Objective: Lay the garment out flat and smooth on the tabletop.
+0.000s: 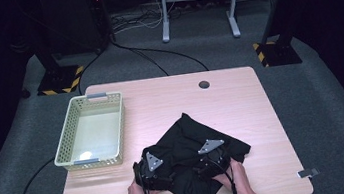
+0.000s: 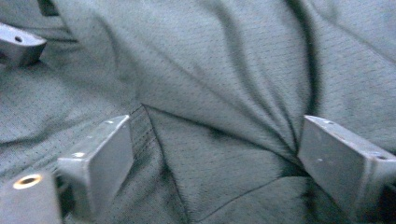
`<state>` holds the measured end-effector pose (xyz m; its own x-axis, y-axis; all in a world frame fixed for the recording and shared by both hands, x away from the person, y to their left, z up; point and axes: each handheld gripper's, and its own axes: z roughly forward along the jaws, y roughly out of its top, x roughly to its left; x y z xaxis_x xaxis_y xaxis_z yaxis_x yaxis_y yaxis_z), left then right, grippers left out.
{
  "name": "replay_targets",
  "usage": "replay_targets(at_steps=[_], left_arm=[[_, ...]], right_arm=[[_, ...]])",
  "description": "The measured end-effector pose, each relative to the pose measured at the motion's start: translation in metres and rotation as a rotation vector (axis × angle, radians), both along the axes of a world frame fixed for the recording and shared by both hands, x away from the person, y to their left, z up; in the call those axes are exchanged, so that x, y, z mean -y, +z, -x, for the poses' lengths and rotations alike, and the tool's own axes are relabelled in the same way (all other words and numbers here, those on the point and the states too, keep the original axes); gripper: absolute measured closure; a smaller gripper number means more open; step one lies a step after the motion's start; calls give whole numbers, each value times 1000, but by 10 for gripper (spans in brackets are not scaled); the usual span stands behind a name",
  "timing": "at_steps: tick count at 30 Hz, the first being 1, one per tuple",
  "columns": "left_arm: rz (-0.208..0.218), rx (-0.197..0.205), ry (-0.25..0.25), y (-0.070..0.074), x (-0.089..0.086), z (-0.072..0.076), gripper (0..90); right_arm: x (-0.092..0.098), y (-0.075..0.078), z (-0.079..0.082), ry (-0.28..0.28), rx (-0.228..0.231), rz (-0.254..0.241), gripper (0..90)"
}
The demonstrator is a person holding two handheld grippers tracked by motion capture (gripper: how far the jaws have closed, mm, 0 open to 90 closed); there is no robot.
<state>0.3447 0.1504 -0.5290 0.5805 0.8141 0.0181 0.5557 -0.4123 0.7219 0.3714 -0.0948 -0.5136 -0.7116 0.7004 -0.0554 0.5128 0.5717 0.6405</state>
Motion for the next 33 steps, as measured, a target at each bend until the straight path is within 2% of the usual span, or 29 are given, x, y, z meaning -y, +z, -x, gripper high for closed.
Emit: replay_targets(at_steps=[1,4,6,7,9,12,13,15,16,17,18,20,23,27,33], left_arm=[[-2,1,0,0,0,1,1],[2,-3,0,0,0,0,0],[1,-3,-1,0,0,0,0],[2,-3,-1,0,0,0,0],[1,-2,-1,0,0,0,0],[1,-3,-1,0,0,0,0],[1,-3,-1,0,0,0,0],[1,-2,-1,0,0,0,0],[1,-2,-1,0,0,0,0],[1,-2,-1,0,0,0,0],[2,-1,-1,0,0,0,0],[1,-2,-1,0,0,0,0],[2,-2,-1,0,0,0,0],[1,-1,-1,0,0,0,1],[-1,0,-1,0,0,0,2]], right_arm=[[0,2,1,-5,4,-3,156],[2,14,2,-11,27,-75,263],[-3,24,2,13,40,-89,327],[-8,27,2,40,33,-88,342],[-19,31,3,89,18,-70,369],[-38,29,7,149,23,-25,377],[-45,27,8,165,31,2,399],[-54,22,8,172,39,46,503],[-56,19,7,169,45,66,575],[-56,19,7,169,45,66,575],[-57,17,6,160,50,77,644],[-52,16,2,146,42,55,771],[-43,19,-1,119,54,25,861],[-27,28,-5,69,83,-29,868],[-5,36,-11,11,81,-98,868]])
